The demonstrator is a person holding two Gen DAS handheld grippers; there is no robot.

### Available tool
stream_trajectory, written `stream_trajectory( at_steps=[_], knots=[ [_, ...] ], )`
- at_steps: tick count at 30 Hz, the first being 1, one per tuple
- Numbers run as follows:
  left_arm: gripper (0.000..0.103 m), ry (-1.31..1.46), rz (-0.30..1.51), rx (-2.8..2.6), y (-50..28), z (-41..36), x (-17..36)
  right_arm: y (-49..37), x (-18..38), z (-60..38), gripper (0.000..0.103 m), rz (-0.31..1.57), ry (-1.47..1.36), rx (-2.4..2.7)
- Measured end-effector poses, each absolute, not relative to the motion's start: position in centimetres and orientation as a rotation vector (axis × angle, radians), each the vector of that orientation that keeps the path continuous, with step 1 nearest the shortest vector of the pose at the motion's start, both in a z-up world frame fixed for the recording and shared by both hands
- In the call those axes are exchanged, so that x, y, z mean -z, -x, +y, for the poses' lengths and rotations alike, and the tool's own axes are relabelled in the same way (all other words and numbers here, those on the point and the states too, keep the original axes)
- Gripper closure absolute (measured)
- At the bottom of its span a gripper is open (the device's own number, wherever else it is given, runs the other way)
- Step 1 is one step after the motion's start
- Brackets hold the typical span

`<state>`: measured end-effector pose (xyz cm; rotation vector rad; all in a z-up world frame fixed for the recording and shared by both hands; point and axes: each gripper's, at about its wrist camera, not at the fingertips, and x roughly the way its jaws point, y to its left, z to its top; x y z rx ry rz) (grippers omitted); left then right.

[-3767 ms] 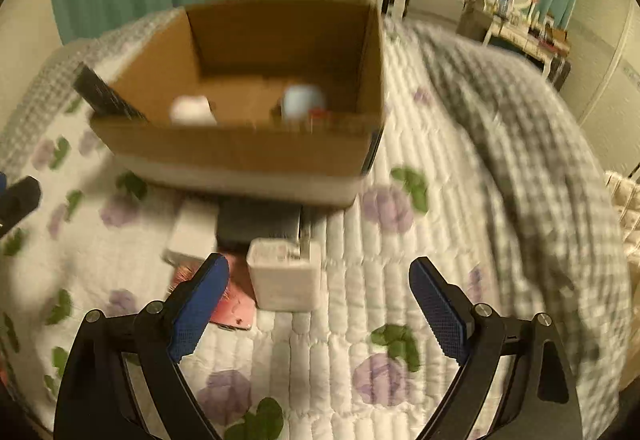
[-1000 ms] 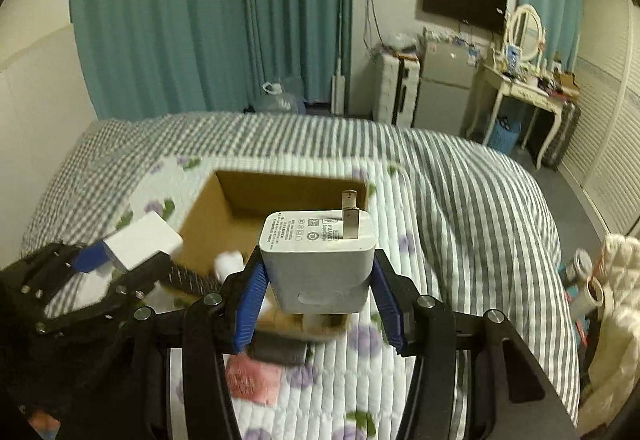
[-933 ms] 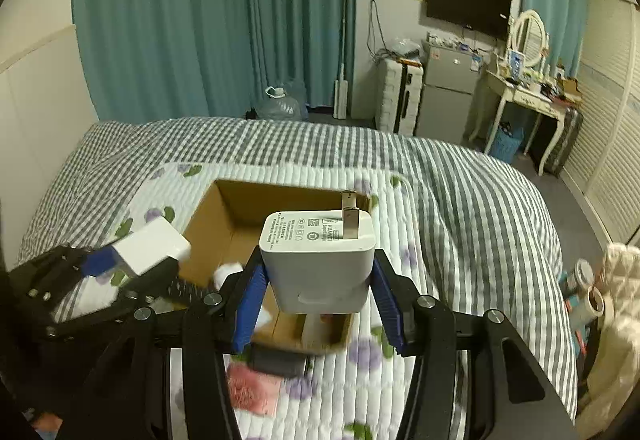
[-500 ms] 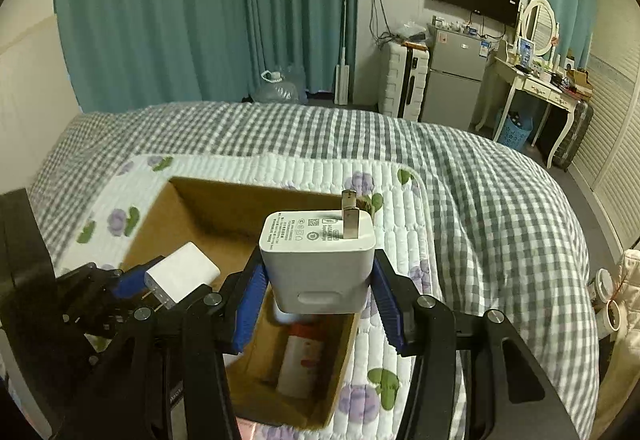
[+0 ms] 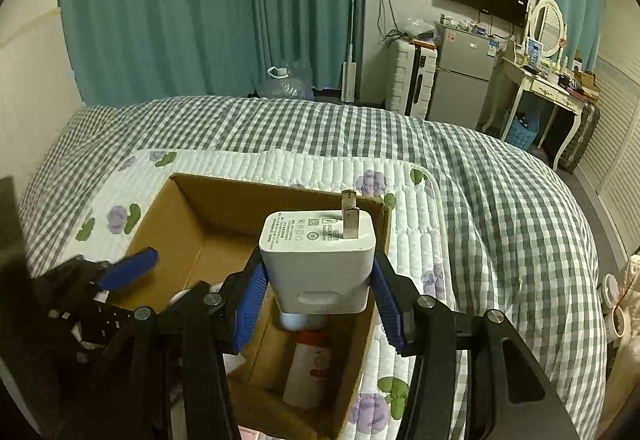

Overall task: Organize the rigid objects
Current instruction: 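Lower both white chargers into the box and open both tools, then grasp the red rose card case with the right tool while the left tool grasps the gray power bank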

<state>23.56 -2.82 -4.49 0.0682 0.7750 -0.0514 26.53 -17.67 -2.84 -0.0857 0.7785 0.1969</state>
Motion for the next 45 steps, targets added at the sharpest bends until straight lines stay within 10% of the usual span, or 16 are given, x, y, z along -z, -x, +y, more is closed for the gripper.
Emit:
stream_trajectory(
  at_steps=[15, 20, 34, 45],
  knots=[
    [0.049, -0.040, 0.781, -0.026, -24.4, 2.2, 4.1, -30.8, 8.1, -14.2, 0.052, 0.904, 0.096, -0.208],
    [0.034, -0.017, 0.768, -0.026, -23.8, 2.5, 3.7, -31.4, 8.3, -13.4, 0.051, 0.907, 0.096, -0.205],
    [0.000, -0.026, 0.699, -0.062, -15.5, 4.0, -1.1, -20.6, -1.9, -16.6, 0.013, 0.747, 0.151, -0.086],
    [0.000, 0.001, 0.749, -0.077, -10.3, 5.5, 3.1, -13.2, 3.7, -16.0, 0.008, 0.829, 0.084, -0.063]
  ],
)
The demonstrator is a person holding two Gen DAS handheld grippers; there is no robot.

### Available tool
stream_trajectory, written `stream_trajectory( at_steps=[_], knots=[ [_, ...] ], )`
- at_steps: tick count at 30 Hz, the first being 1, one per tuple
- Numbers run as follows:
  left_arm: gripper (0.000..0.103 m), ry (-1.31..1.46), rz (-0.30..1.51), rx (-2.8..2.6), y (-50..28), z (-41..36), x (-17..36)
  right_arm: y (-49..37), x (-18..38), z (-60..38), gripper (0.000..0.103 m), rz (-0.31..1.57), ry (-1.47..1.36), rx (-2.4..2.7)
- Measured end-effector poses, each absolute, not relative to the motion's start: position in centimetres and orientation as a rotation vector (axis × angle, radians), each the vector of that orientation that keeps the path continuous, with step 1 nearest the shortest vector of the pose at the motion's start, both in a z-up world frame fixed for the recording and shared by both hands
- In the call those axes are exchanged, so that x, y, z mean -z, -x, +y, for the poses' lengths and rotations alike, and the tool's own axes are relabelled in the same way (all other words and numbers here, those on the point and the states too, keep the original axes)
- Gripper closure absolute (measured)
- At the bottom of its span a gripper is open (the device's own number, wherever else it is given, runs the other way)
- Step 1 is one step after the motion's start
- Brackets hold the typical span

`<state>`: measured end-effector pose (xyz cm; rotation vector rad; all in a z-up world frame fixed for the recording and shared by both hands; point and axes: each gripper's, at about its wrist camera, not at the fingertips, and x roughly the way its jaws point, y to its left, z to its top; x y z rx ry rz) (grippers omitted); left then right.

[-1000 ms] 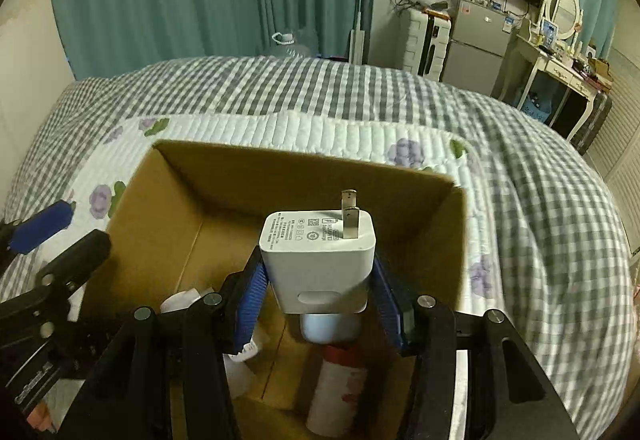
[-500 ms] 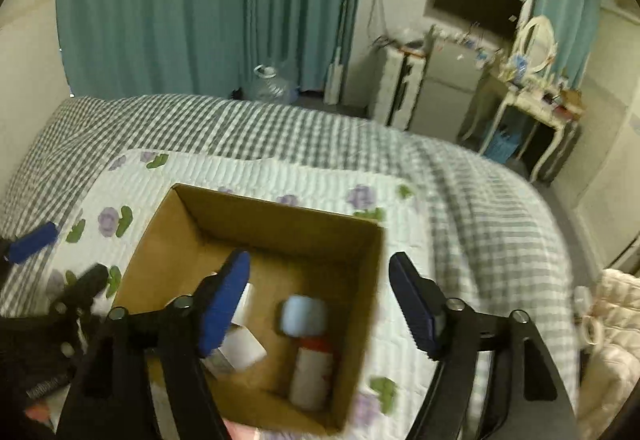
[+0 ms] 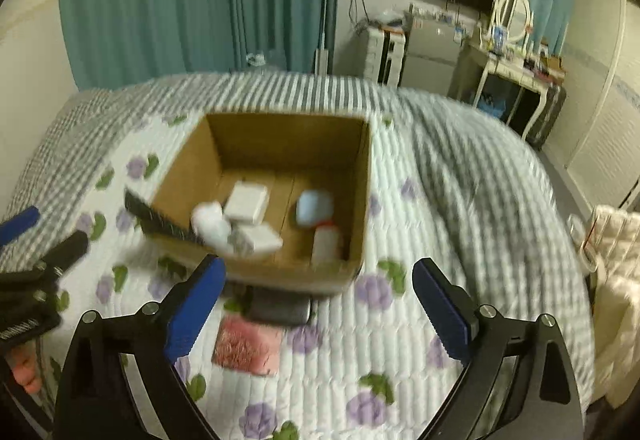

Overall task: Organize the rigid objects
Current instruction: 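Grasp the red rose card case with the right tool while the left tool grasps the gray power bank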

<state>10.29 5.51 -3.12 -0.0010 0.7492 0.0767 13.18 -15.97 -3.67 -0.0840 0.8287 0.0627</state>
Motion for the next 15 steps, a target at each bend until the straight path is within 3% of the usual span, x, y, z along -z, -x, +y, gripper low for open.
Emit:
stream_trajectory(
  at_steps=[9, 15],
  knots=[
    [0.000, -0.029, 0.865, -0.055, -10.8, 5.7, 10.2, -13.4, 13.8, -13.7, 0.008, 1.018, 0.100, -0.115],
    [0.000, -0.049, 0.902, -0.088, -11.4, 6.0, 12.2, -14.8, 18.2, -12.2, 0.008, 1.113, 0.053, -0.191]
  ],
)
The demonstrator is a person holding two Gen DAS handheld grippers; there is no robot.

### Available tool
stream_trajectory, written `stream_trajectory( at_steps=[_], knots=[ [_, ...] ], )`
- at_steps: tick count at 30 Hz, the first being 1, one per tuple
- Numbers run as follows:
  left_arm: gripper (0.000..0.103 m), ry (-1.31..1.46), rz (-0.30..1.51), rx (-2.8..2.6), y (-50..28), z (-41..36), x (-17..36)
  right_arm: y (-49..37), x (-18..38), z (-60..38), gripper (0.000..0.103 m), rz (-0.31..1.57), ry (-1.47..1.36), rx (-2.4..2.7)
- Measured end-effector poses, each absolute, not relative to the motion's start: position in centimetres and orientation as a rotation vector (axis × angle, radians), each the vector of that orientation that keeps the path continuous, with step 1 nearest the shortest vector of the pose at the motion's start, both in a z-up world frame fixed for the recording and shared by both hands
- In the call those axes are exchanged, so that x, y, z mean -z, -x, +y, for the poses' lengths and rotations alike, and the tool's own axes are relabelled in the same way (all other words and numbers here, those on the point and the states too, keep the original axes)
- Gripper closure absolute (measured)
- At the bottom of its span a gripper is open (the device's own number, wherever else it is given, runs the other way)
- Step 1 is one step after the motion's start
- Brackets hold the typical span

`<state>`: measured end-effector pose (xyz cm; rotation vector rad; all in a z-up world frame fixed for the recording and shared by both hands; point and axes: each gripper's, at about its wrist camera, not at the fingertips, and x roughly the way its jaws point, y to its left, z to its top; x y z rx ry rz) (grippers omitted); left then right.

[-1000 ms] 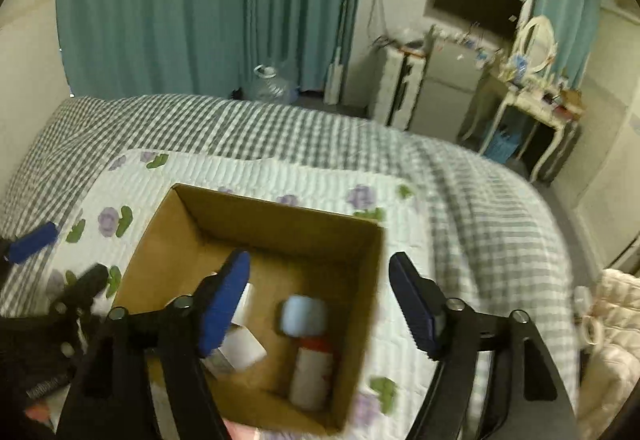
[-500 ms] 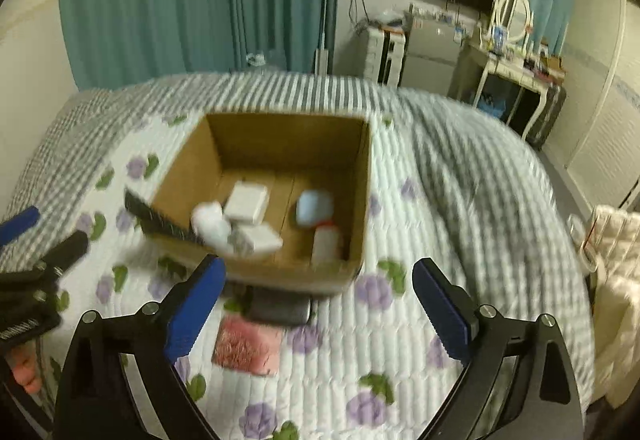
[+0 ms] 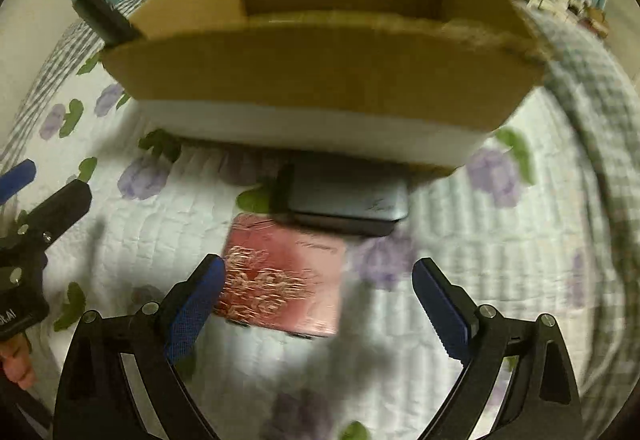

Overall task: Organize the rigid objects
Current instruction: 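Grasp the red rose card case with the right tool while the left tool grasps the gray power bank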

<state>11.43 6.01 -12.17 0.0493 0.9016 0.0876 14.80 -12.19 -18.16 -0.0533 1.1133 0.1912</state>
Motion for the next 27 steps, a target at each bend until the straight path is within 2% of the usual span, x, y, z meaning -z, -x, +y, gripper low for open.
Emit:
stream_trajectory(
  at_steps=[5, 6, 7, 9, 21, 27],
  knots=[
    [0.000, -0.047, 0.901, -0.088, -11.4, 6.1, 12.2, -15.5, 21.0, -11.6, 0.011, 1.155, 0.019, -0.231],
    [0.000, -0.047, 0.901, -0.092, -11.4, 6.1, 12.2, -15.4, 21.0, -11.5, 0.016, 1.145, 0.027, -0.232],
    [0.000, -0.047, 0.903, -0.096, -11.4, 6.1, 12.2, -15.1, 20.9, -11.4, 0.027, 1.133, 0.035, -0.251],
    [0.000, -0.047, 0.905, -0.098, -11.3, 6.0, 12.0, -14.7, 20.7, -10.9, 0.029, 1.118, 0.051, -0.266],
    [0.000, -0.038, 0.882, -0.029, -10.7, 2.3, 9.4, -10.3, 17.0, -17.3, 0.031, 0.988, 0.093, -0.075],
    [0.000, -0.029, 0.927, -0.001, -11.5, -1.0, 10.0, -10.5, 13.9, -21.1, 0.031, 0.935, 0.059, 0.000]
  ],
)
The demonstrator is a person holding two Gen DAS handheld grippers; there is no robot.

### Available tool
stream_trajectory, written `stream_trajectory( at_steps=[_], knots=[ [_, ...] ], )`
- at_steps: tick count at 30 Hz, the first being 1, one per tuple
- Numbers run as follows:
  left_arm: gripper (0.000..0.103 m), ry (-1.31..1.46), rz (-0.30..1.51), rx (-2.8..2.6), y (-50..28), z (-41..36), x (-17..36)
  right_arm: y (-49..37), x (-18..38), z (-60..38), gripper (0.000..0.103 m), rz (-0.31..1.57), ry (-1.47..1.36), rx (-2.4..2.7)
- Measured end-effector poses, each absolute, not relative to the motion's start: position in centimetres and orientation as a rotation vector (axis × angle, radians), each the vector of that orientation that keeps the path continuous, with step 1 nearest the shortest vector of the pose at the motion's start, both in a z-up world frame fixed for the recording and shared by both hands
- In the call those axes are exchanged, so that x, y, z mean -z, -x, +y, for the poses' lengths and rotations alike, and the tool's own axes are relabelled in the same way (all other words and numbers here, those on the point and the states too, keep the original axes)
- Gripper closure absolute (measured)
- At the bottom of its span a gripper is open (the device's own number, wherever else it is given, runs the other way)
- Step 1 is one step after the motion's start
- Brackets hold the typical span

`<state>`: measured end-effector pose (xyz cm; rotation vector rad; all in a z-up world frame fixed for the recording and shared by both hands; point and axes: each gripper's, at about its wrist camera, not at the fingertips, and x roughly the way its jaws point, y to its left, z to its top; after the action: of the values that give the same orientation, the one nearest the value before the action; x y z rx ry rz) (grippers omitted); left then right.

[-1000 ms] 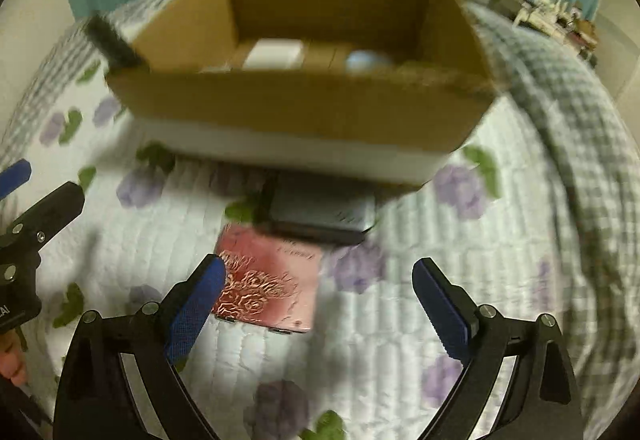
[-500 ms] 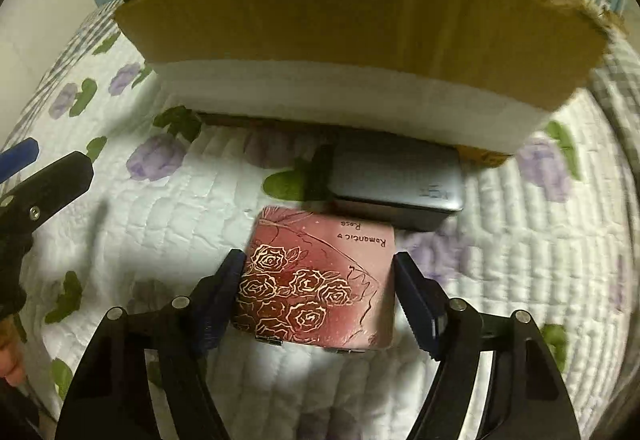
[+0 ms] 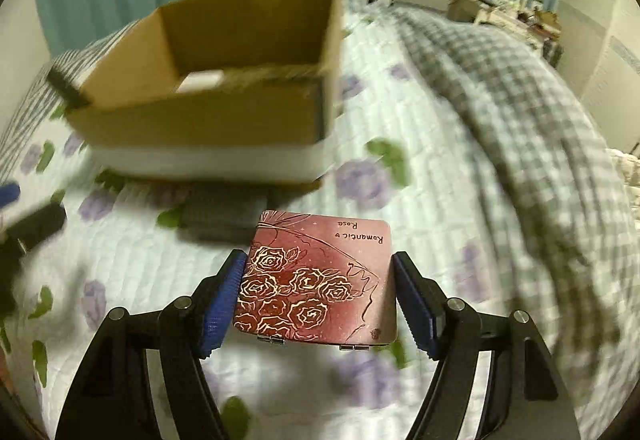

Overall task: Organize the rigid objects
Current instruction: 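Grasp the red rose card case with the right tool while the left tool grasps the gray power bank, then lower the power bank and card case into the box and open both tools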

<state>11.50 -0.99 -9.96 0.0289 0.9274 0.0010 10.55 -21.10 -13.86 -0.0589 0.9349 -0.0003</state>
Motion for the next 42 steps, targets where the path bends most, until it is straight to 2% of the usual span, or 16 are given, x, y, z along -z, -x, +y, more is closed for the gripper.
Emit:
stream_trajectory(
  at_steps=[7, 19, 21, 22, 23, 24, 31, 42],
  knots=[
    [0.000, -0.008, 1.025, 0.010, -14.0, -5.1, 12.7, -12.8, 11.2, -24.5, 0.031, 0.886, 0.019, 0.076],
    [0.002, -0.041, 1.064, 0.068, -17.0, -10.4, 16.3, -13.8, 13.4, -28.0, 0.031, 0.917, -0.057, 0.104],
    [0.005, -0.056, 1.047, 0.071, -17.2, -11.0, 16.7, -14.0, 13.7, -28.0, 0.031, 0.922, -0.074, 0.095],
    [0.012, -0.055, 1.046, 0.076, -17.4, -11.2, 17.0, -14.0, 13.9, -27.9, 0.031, 0.923, -0.071, 0.095],
    [0.027, -0.053, 1.050, 0.075, -17.7, -11.2, 17.3, -14.1, 14.0, -27.8, 0.031, 0.923, -0.060, 0.102],
    [0.032, -0.050, 1.060, 0.071, -18.0, -11.0, 17.6, -14.2, 14.1, -27.8, 0.031, 0.924, -0.056, 0.106],
    [0.033, -0.016, 1.055, 0.090, -16.8, -10.3, 17.7, -14.5, 14.8, -27.9, 0.031, 0.938, -0.082, 0.112],
    [0.034, 0.024, 0.953, 0.118, -11.2, -6.5, 11.3, -11.9, 10.4, -25.9, 0.031, 0.872, -0.060, 0.076]
  ],
)
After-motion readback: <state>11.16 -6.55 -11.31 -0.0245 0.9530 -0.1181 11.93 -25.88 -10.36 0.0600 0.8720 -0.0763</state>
